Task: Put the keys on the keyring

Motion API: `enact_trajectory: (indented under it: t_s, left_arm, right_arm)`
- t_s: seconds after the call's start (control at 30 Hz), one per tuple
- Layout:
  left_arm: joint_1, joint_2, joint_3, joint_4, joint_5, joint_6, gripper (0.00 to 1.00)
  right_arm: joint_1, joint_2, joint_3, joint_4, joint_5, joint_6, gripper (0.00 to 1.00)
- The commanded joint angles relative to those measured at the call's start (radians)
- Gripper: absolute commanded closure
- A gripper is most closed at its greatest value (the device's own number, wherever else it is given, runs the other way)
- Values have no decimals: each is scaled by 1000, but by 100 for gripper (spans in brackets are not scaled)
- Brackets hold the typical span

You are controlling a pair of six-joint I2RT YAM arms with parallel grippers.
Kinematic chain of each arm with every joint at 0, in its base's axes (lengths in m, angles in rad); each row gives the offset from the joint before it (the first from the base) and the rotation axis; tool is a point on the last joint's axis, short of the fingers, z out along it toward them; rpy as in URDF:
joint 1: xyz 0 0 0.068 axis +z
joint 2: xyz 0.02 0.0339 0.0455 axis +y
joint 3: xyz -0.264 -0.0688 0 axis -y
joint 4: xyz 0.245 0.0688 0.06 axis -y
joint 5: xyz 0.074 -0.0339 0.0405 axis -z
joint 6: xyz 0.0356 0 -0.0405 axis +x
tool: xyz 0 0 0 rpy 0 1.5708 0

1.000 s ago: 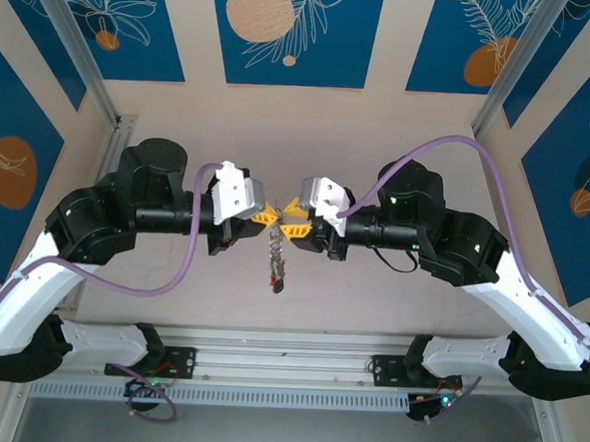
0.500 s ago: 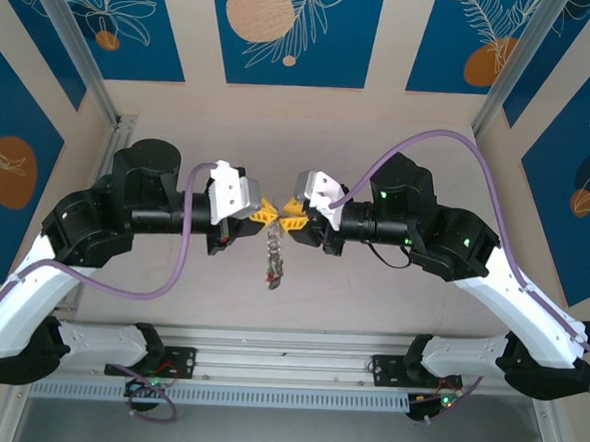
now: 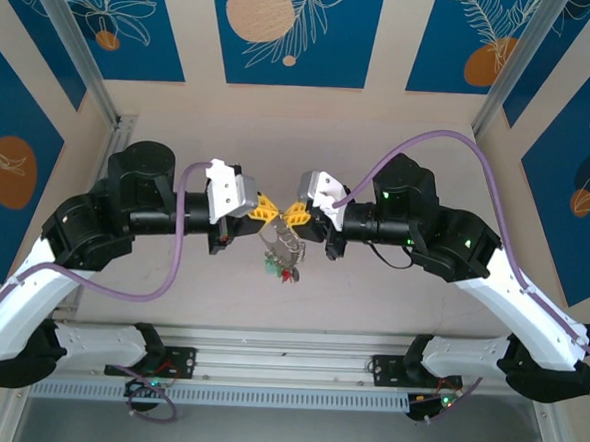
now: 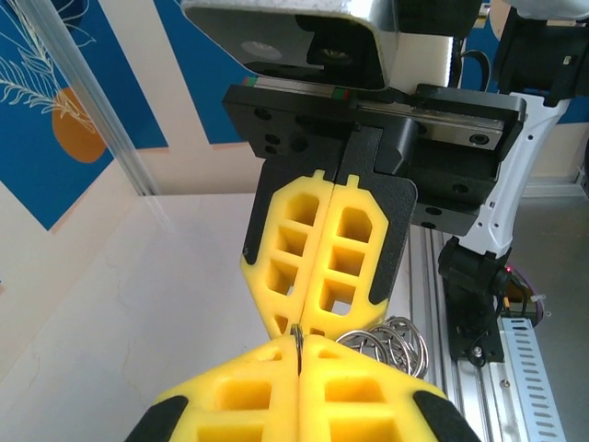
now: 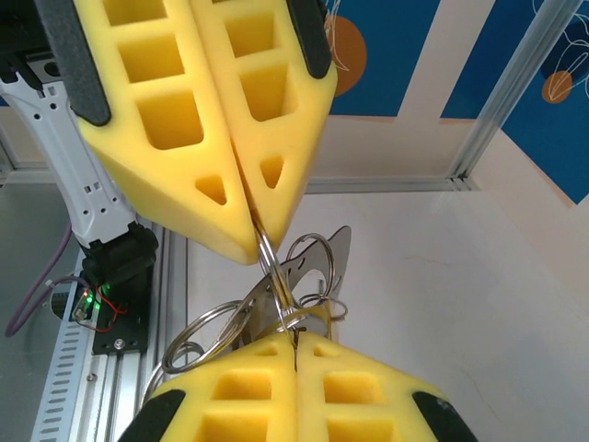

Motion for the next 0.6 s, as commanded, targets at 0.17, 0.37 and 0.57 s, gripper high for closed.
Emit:
enact_trajectory:
  t_s: [0.17,0.37,0.57]
  left_arm:
    - [-2,-34,-35,121,47,-35,100]
    - [-1,-44,-42,132,49,-42,100]
    - [-1,-46,-49,129,43,-43,100]
  right_arm:
    - [-4,-49,-56,84,-84,-4,100]
    - [-4,-51,-70,88,-100,-6,100]
    - [4,-114,-111,178,25,-7,100]
